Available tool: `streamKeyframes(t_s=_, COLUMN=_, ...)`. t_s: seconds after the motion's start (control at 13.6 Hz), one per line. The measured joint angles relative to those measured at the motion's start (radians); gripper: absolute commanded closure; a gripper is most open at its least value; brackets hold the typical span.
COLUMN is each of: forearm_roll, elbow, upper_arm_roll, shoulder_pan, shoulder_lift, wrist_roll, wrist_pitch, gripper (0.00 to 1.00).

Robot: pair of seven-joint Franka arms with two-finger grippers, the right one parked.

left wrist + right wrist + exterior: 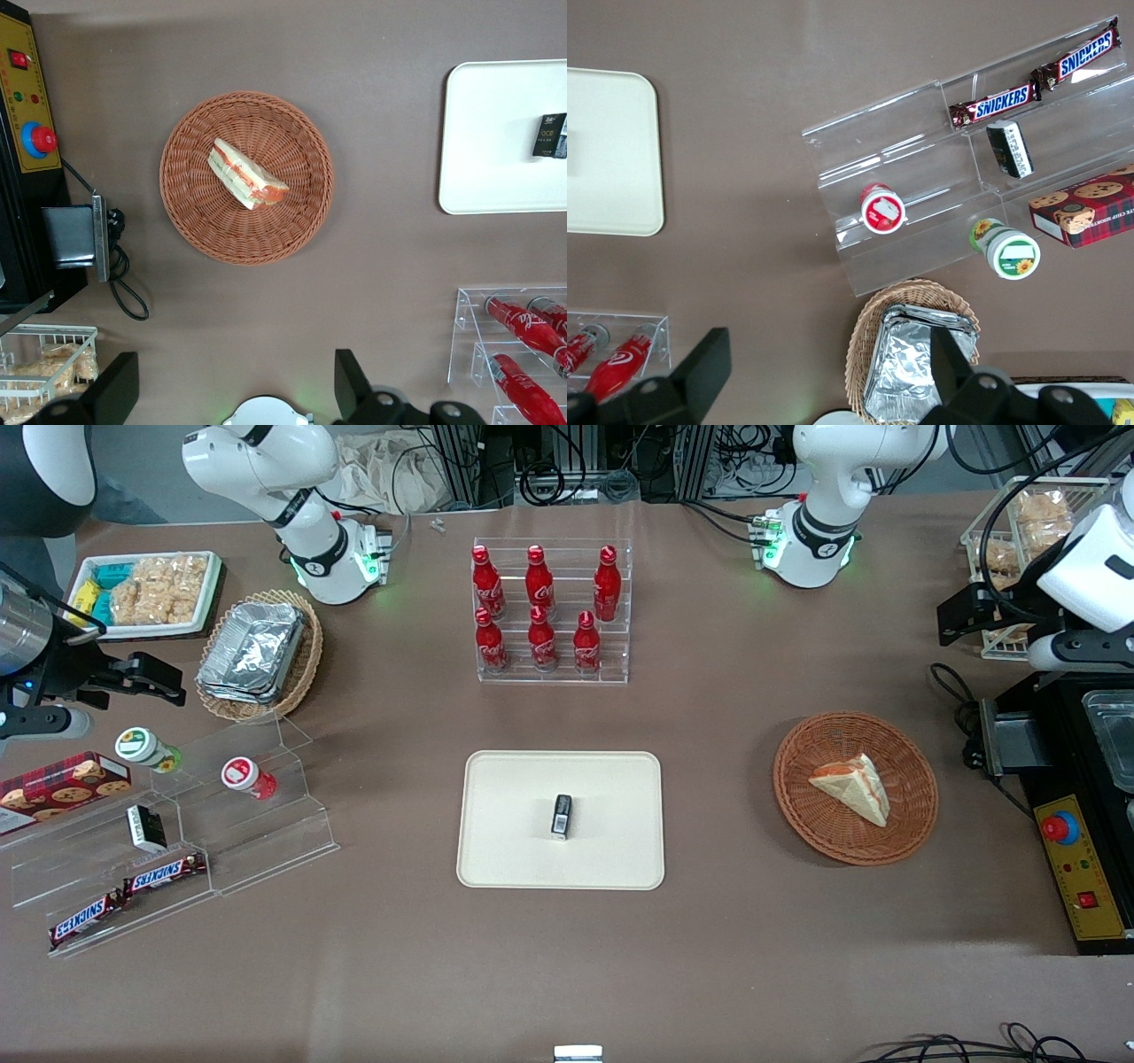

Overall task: Place sandwich from basket to tray
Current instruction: 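Move the left gripper over the wicker basket and lower toward the sandwich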

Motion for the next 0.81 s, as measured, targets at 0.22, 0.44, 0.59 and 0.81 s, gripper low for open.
streamKeyframes(t_s=0.22, forearm_roll=0.0, elbow=0.003, upper_arm_roll=0.0, shoulder_pan=-0.001, shoulder_lift=-0.005, wrist_roll=0.0, wrist_pitch=-0.005, gripper=0.01)
streamKeyframes(t_s=0.44, forearm_roll=0.0, elbow=0.003, upper_arm_roll=0.008, shoulder_pan=0.0, shoulder_lift=-0.007, wrist_roll=-0.025, wrist_pitch=-0.009, gripper=0.01)
streamKeyframes(t_s=0.59, forearm_roll=0.0, elbow=0.003, upper_arm_roll=0.015, shoulder_pan=0.008, shoulder_lift=-0.006, wrist_roll=-0.131, wrist_pitch=-0.009, gripper=0.01)
streamKeyframes(t_s=0.81, forearm_roll=-0.001, elbow=-0.01, upper_arm_roll=0.019, shoulder_pan=0.01, shoulder_lift=0.001, wrist_roll=-0.336, wrist_pitch=-0.003, gripper=0.01)
